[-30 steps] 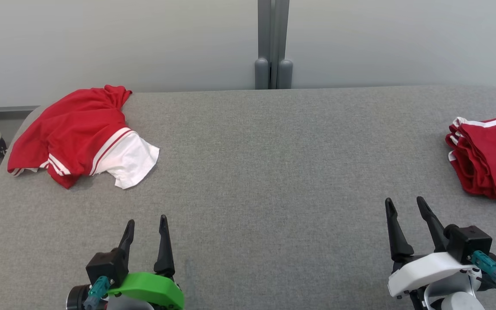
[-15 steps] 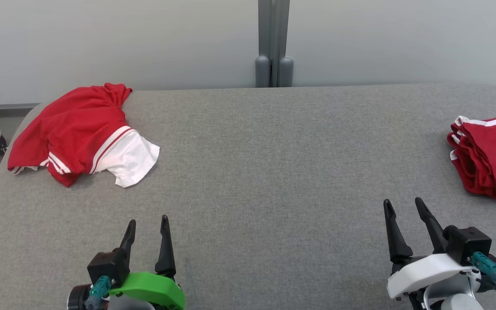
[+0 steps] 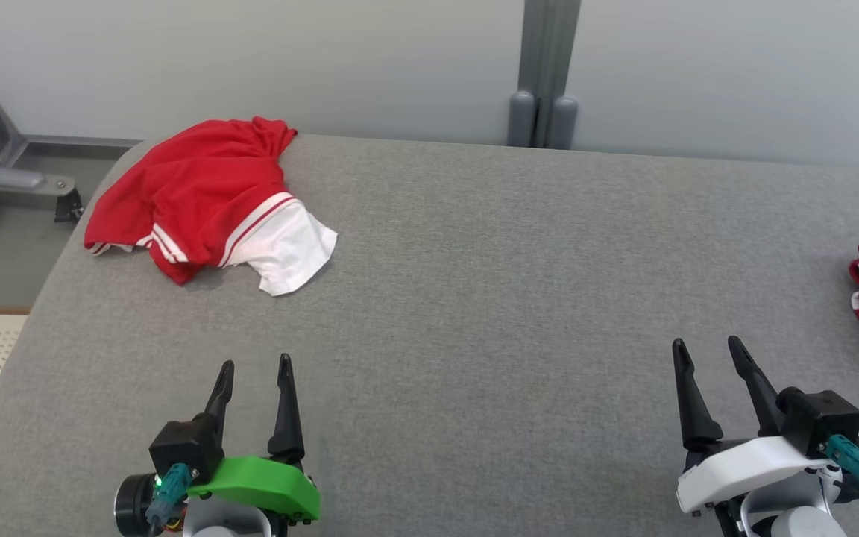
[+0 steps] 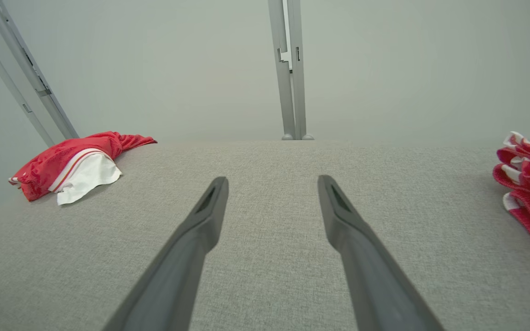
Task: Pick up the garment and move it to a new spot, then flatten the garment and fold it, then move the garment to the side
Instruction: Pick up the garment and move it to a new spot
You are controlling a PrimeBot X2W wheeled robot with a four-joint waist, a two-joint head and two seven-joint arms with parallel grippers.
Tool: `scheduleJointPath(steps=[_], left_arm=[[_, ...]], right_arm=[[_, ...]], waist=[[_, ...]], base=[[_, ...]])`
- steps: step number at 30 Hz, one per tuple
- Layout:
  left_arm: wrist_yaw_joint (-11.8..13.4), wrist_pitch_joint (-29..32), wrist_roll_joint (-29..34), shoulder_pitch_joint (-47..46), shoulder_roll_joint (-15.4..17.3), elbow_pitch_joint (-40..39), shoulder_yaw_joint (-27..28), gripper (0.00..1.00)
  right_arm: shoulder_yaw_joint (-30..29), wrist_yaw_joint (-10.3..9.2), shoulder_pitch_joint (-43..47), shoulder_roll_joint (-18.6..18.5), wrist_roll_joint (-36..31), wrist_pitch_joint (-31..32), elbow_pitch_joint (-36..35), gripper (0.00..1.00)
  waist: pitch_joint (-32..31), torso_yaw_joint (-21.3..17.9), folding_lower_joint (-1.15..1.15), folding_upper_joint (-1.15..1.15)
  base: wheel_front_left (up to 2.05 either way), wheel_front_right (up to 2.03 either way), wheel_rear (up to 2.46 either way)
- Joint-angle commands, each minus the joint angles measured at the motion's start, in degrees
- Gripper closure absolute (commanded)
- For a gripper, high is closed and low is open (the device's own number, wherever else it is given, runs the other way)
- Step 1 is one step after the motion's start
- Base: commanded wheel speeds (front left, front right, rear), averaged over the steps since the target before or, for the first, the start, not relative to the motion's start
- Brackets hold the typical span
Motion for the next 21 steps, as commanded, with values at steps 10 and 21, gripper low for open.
scheduleJointPath(steps=[10,21], left_arm=[[0.25,-0.13,1.12,-0.9,0.16,-1.08,1.64,0.0],[-0.14,-0.12,1.17,-0.69,0.15,-1.81,2.82,0.0]], right_arm=[[0.57,-0.04,-1.28,-0.15,0.34,-0.32,0.48,0.0],[1.08,-0.04,-2.22,-0.15,-0.03,-0.46,1.04,0.0]], waist=[[1.22,14.57,0.0,0.0],[1.75,18.33,0.0,0.0]], base=[[0.0,0.0,0.0],[0.0,0.0,0.0]])
